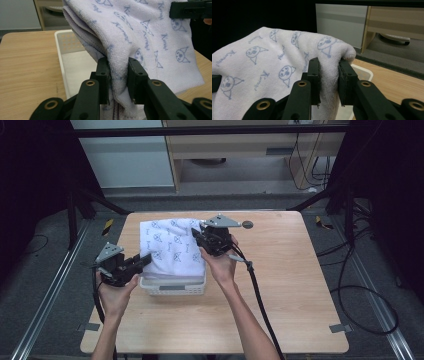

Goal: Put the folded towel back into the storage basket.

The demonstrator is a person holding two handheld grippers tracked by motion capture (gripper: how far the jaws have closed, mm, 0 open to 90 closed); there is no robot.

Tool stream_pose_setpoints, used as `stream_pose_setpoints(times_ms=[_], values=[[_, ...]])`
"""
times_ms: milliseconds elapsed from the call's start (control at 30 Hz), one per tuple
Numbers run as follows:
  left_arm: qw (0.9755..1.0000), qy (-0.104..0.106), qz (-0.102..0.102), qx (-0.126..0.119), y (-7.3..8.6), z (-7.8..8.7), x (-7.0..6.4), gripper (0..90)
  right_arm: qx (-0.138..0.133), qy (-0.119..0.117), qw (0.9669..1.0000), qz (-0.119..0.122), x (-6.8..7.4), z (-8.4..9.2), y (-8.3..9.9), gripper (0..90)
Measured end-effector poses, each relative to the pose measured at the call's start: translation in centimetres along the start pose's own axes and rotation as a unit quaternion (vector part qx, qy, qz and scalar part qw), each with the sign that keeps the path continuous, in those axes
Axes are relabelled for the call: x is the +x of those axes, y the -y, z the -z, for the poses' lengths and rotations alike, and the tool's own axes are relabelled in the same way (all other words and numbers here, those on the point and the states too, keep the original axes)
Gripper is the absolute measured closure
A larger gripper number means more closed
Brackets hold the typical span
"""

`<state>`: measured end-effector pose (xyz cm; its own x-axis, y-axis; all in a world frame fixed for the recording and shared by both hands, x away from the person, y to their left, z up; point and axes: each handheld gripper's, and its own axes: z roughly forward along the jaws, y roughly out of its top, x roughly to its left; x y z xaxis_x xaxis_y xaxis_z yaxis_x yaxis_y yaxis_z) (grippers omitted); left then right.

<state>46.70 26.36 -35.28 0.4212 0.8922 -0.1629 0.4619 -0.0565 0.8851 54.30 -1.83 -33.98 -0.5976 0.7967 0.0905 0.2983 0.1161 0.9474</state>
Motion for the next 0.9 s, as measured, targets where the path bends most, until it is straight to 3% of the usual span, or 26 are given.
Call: stream_pose_setpoints(times_ms=[433,900], values=[[0.9997,-0.003,0.015,0.021,0.7,-2.0,1.7,72.6,0.018,0.006,0.9998,0.001,-0.1,-2.4,0.8,74.6],[0.9987,-0.018,0.015,0.046,1.8,-4.0,2.5,72.6,0.047,0.012,0.9988,-0.006,-0.5,-4.7,2.5,74.6]])
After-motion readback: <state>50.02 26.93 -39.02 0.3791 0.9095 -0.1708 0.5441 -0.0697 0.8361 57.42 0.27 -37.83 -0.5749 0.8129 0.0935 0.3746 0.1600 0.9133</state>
